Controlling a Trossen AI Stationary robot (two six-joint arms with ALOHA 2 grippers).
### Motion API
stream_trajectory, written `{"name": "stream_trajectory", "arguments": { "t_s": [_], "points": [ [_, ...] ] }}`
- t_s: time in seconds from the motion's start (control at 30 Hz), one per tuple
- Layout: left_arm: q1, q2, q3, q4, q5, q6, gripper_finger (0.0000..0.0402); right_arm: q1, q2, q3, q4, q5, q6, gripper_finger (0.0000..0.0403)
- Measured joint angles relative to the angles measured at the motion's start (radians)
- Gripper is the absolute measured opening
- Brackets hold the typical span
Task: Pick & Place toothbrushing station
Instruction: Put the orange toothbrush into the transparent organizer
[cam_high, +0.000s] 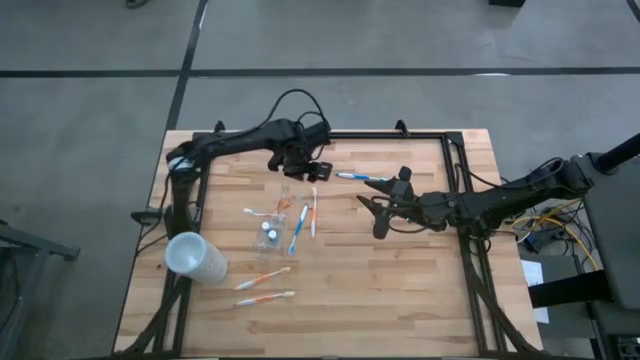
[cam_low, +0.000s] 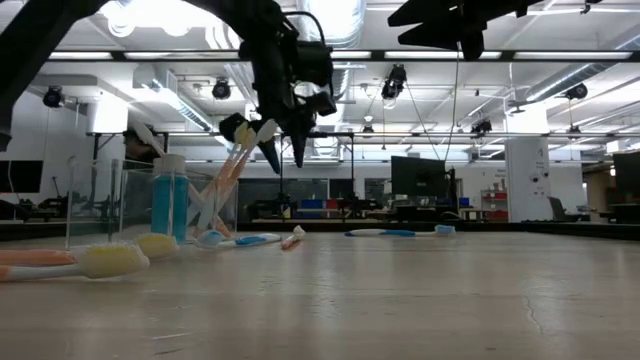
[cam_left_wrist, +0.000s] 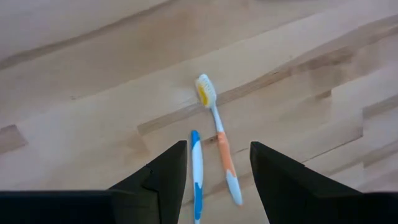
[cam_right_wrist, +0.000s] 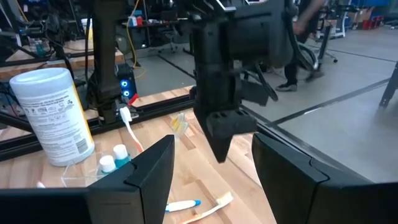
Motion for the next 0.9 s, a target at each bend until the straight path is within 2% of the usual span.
{"name": "stream_trajectory", "arguments": {
  "t_s": [0.17,0.37,0.5,0.67,0.9],
  "points": [
    [0.0,0.05,0.0,0.07,0.061,0.0,0.0181,0.0,0.0,0.0,-0.002,0.0,0.0,0.021],
    [0.001,0.096,0.0,0.082,0.055,0.003,0.0181,0.0,0.0,0.0,-0.002,0.0,0.0,0.021],
    [0.002,0.125,0.0,0.087,0.008,0.005,0.0181,0.0,0.0,0.0,-0.002,0.0,0.0,0.021],
    [0.002,0.154,0.0,0.087,0.05,0.005,0.0181,0.0,0.0,0.0,-0.002,0.0,0.0,0.021],
    [0.003,0.188,-0.001,0.095,0.05,0.005,0.0181,0.0,0.0,-0.001,-0.002,0.0,0.0,0.021]
  ]
}}
